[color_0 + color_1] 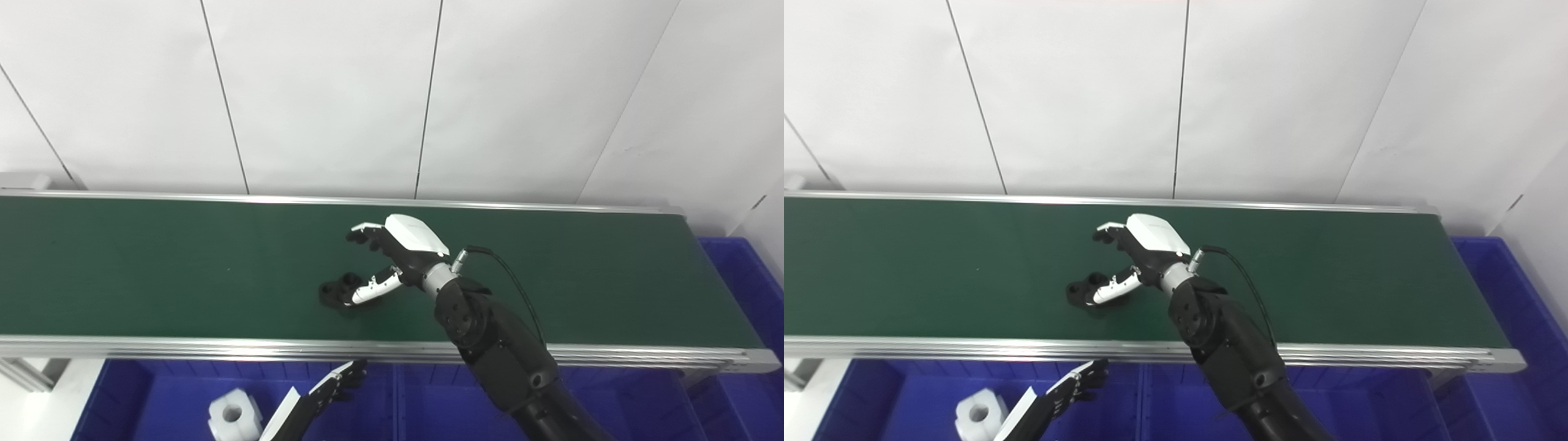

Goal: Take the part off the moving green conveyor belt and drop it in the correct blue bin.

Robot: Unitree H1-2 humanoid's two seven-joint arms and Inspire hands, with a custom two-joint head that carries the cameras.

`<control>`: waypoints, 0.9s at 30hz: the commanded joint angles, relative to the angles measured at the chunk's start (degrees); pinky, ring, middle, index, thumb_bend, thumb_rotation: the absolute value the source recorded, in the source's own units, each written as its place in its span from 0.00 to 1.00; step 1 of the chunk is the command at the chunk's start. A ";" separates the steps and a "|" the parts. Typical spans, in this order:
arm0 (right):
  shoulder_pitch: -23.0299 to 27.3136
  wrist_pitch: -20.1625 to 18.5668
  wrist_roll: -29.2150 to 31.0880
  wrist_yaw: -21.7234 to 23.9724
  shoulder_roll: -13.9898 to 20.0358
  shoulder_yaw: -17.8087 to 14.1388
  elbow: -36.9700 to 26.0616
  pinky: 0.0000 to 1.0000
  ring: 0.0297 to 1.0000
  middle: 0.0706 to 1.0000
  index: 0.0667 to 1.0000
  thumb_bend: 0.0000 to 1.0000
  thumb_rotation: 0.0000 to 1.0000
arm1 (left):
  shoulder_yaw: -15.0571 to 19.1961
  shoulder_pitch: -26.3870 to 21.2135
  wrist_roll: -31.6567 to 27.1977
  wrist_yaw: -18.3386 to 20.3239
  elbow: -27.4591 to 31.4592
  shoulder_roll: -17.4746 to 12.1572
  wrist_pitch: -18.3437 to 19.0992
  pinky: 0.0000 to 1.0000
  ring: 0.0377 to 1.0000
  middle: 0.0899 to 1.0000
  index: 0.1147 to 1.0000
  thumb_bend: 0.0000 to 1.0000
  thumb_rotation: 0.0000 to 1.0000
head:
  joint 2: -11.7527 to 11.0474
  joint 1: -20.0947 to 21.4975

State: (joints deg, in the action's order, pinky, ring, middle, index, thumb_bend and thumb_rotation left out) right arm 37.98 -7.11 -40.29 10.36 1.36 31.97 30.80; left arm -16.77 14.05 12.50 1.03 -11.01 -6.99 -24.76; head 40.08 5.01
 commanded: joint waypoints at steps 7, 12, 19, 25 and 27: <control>1.37 2.14 -1.30 -1.68 1.31 0.68 0.02 0.67 0.73 0.76 0.77 0.79 0.24 | -0.36 -0.47 0.34 -1.64 1.08 0.19 -2.15 0.77 0.82 0.85 0.87 0.77 0.67 | 0.22 -0.13; 0.51 2.91 -2.12 -3.17 2.03 1.47 1.53 0.63 0.71 0.75 0.76 0.76 0.19 | -0.56 -0.29 0.78 -1.63 1.60 0.07 -2.10 0.78 0.83 0.85 0.87 0.76 0.67 | 0.65 -0.18; -0.64 4.93 -3.83 -7.62 3.25 3.13 3.15 0.54 0.62 0.68 0.72 0.64 0.09 | -1.04 -0.35 0.61 -2.46 1.65 -0.01 -2.15 0.78 0.83 0.85 0.86 0.76 0.67 | 0.98 0.06; -1.63 6.86 -4.40 -8.85 3.96 4.39 3.14 0.49 0.57 0.61 0.69 0.59 0.08 | -1.17 -0.20 0.86 -2.52 2.33 -0.05 -2.14 0.77 0.82 0.85 0.87 0.74 0.67 | 1.48 0.31; -2.04 7.42 -4.64 -9.87 4.03 4.76 3.19 0.49 0.56 0.61 0.68 0.59 0.08 | -1.25 -0.23 0.69 -2.60 2.36 -0.02 -2.15 0.77 0.82 0.85 0.87 0.74 0.66 | 1.59 0.34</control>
State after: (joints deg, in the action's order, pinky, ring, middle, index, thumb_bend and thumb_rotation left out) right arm 35.90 -2.82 -44.34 1.31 6.19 35.90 34.25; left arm -17.93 14.15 13.05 -0.88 -10.58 -6.83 -24.76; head 41.66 5.36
